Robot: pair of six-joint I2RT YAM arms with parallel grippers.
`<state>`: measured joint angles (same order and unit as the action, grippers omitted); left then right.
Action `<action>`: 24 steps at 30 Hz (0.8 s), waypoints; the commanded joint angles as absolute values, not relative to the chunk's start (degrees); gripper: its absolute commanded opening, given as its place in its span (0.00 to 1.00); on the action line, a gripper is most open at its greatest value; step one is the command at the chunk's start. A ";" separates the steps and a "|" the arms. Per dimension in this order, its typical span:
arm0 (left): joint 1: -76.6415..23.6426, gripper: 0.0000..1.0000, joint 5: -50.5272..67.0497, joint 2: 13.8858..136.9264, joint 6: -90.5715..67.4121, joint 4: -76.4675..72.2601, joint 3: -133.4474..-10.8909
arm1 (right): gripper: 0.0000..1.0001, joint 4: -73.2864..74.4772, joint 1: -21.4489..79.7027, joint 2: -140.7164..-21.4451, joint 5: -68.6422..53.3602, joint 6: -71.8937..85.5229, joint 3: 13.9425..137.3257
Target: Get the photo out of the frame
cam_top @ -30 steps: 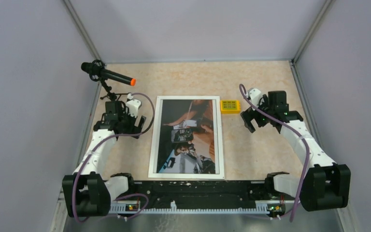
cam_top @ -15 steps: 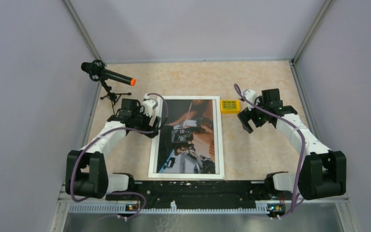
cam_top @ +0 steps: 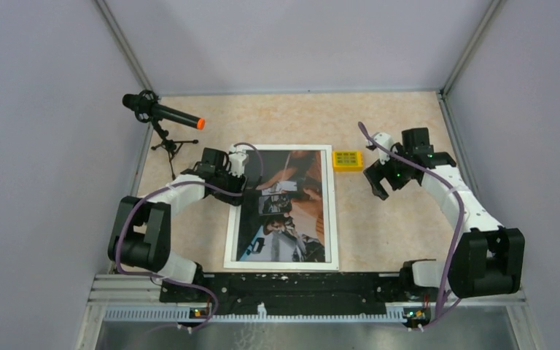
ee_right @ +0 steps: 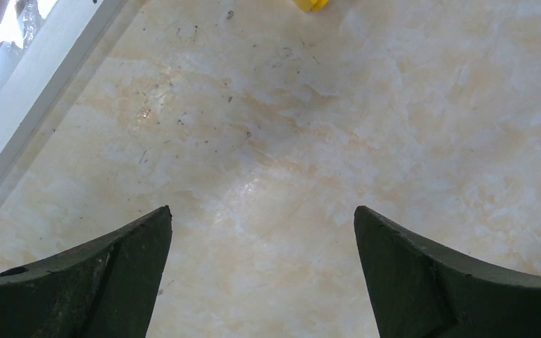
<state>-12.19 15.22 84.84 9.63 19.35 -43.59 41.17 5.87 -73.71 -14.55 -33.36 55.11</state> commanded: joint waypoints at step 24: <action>-29.17 0.15 5.93 126.33 19.06 25.33 -90.61 | 0.99 52.77 -10.33 -74.49 -22.19 -41.44 59.92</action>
